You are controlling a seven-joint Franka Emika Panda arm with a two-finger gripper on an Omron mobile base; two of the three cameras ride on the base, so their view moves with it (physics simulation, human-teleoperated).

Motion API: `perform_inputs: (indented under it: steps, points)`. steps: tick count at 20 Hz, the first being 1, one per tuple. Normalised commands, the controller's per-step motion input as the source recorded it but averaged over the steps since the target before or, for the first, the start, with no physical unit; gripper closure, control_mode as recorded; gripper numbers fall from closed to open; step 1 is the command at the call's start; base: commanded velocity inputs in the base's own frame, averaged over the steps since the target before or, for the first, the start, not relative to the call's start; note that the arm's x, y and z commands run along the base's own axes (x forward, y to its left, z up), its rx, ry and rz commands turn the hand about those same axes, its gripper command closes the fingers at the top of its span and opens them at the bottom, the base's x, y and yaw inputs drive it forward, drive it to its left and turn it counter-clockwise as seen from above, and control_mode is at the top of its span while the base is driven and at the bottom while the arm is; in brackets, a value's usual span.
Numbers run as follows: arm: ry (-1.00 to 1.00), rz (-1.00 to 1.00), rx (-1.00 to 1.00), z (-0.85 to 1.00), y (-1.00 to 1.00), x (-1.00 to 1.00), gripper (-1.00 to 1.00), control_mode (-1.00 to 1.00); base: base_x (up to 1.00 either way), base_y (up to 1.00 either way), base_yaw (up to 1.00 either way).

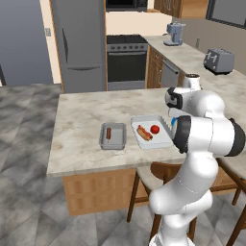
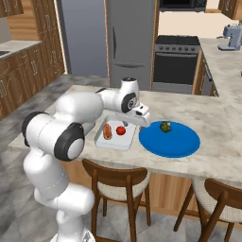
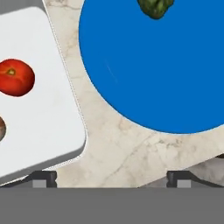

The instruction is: Place one cooked food and one vegetable from the large plate to each tupperware container.

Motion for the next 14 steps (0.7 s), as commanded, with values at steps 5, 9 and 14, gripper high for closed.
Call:
perform_inputs:
  steps: [5,9,14]
  points:
    - [-0.05,0.16,0.0,-0.03,-0.58,0.01,-1.0,-1.0,0.0,0.0,0.0]
    - [-0.06,0.18,0.01,0.0,-0.6,0.05,-1.0,-1.0,0.0,0.0,0.0]
    - [-0.04,0.16,0.0,0.0,-0.43,0.03,-1.0,-1.0,0.0,0.0,0.0]
